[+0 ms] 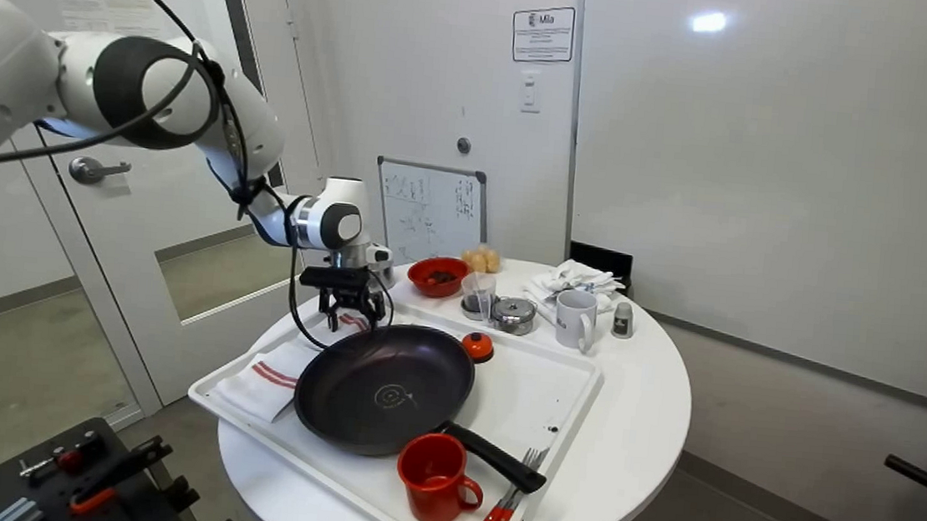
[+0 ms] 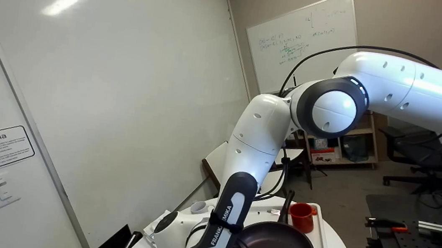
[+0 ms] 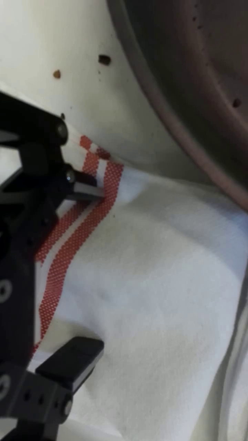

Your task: Move the towel to the right

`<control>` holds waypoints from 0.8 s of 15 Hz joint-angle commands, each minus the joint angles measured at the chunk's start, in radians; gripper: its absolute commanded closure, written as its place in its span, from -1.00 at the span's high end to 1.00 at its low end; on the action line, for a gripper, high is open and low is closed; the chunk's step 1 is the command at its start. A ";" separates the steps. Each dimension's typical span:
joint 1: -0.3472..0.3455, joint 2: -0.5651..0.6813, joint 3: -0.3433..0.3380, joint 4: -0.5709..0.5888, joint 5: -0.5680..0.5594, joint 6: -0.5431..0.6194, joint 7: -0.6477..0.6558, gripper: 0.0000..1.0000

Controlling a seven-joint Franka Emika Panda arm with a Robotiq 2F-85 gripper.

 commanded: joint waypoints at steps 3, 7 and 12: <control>0.007 -0.019 -0.006 -0.022 -0.017 0.007 0.029 0.17; 0.002 -0.030 -0.001 -0.029 -0.014 0.016 0.024 -0.44; -0.002 -0.036 0.001 -0.033 -0.011 0.023 0.021 -0.98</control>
